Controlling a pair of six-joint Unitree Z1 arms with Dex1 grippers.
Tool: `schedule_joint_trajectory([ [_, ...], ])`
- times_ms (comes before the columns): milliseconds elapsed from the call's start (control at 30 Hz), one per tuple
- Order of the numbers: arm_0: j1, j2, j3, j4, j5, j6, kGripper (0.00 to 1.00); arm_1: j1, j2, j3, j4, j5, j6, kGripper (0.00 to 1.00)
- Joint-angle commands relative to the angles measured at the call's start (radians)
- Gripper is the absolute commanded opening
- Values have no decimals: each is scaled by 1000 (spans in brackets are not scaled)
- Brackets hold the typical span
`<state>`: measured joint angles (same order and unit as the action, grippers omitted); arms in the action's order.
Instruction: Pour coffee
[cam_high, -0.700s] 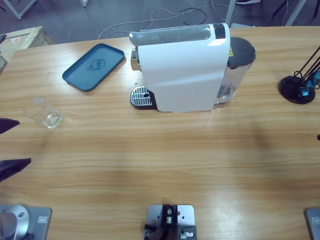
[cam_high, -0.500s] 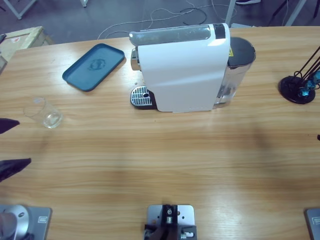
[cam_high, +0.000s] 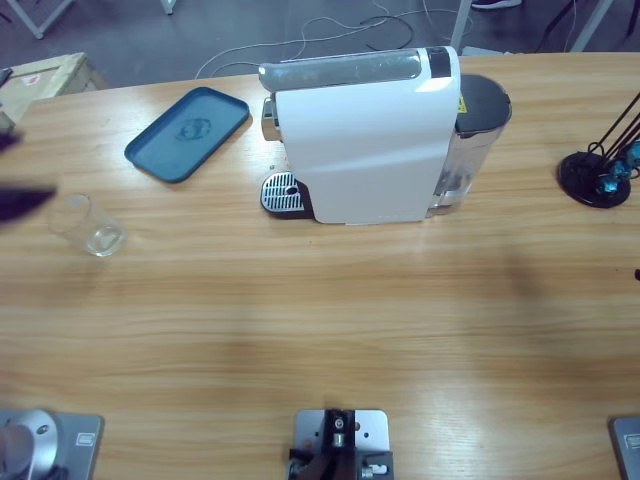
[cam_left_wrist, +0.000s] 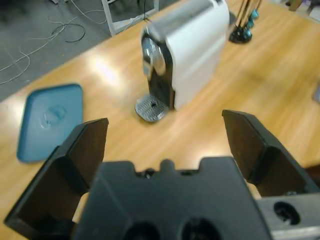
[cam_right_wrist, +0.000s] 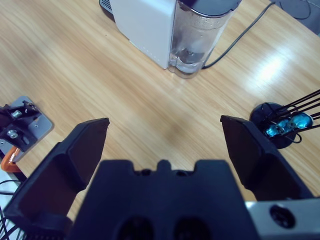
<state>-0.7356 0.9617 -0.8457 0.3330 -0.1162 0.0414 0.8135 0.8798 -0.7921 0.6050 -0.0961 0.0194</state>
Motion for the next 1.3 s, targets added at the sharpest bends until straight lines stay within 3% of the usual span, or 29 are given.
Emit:
schedule_joint_trajectory([
  [33,59,465,-274,-49,-1,-199,987,4,-11,27,1,-11,11,1000],
  [133,59,555,-307,-97,-129,-462,987,4,-2,25,0,-9,12,1000],
  [300,103,649,-304,-150,-210,-819,1000,4,21,44,-36,-9,5,1000],
  [533,112,753,-310,-297,-299,-946,958,4,19,44,-36,-12,4,1000],
  [633,112,778,-324,-299,-339,-953,778,4,18,44,-36,-11,5,1000],
  [700,113,785,-324,-299,-356,-953,603,4,16,45,-36,-11,7,1000],
  [733,112,785,-323,-299,-361,-952,424,4,16,45,-36,-11,7,1000],
  [767,113,782,-324,-299,-361,-947,90,4,16,45,-36,-11,7,1000],
  [800,113,774,-325,-299,-359,-946,0,4,16,45,-36,-11,7,1000],
  [1300,90,694,-342,-344,-349,-924,0,4,11,47,-37,-13,8,996],
])
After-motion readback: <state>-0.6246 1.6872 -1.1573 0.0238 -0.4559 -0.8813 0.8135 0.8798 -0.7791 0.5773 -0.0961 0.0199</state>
